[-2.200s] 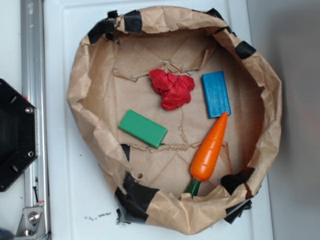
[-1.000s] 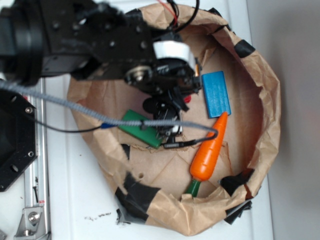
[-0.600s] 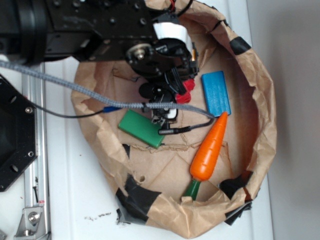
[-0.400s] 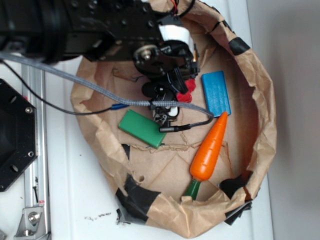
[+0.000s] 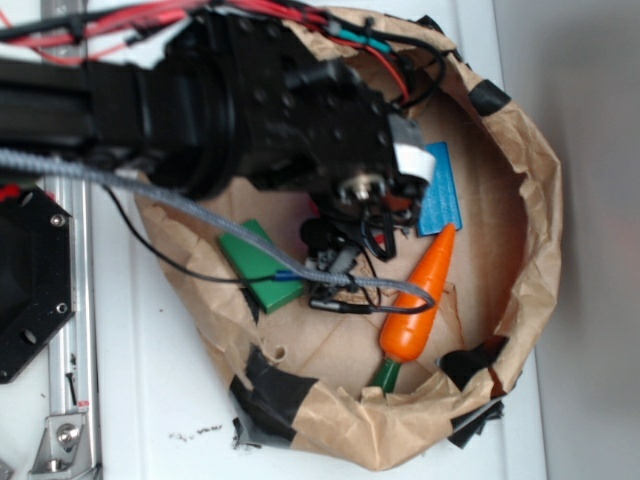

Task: Grab the red paper.

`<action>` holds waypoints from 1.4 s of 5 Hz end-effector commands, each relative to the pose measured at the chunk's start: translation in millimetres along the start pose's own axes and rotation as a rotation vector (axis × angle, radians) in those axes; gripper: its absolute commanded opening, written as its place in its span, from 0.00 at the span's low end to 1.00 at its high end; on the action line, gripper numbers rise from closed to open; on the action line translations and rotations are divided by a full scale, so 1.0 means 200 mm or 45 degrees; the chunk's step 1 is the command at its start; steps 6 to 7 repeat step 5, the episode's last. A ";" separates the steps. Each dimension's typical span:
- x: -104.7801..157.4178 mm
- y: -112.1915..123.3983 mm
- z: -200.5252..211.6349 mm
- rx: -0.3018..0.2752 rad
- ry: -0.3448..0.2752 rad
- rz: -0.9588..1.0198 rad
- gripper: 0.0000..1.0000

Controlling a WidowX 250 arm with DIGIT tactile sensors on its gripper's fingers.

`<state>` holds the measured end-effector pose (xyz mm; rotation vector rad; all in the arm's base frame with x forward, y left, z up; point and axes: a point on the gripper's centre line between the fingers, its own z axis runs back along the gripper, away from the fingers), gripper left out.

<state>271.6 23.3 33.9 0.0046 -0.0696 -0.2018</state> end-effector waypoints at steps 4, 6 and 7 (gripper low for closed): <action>0.01 -0.09 0.80 0.023 -0.239 0.633 0.00; -0.02 -0.08 0.75 0.051 -0.205 0.646 0.00; -0.02 -0.08 0.75 0.051 -0.205 0.646 0.00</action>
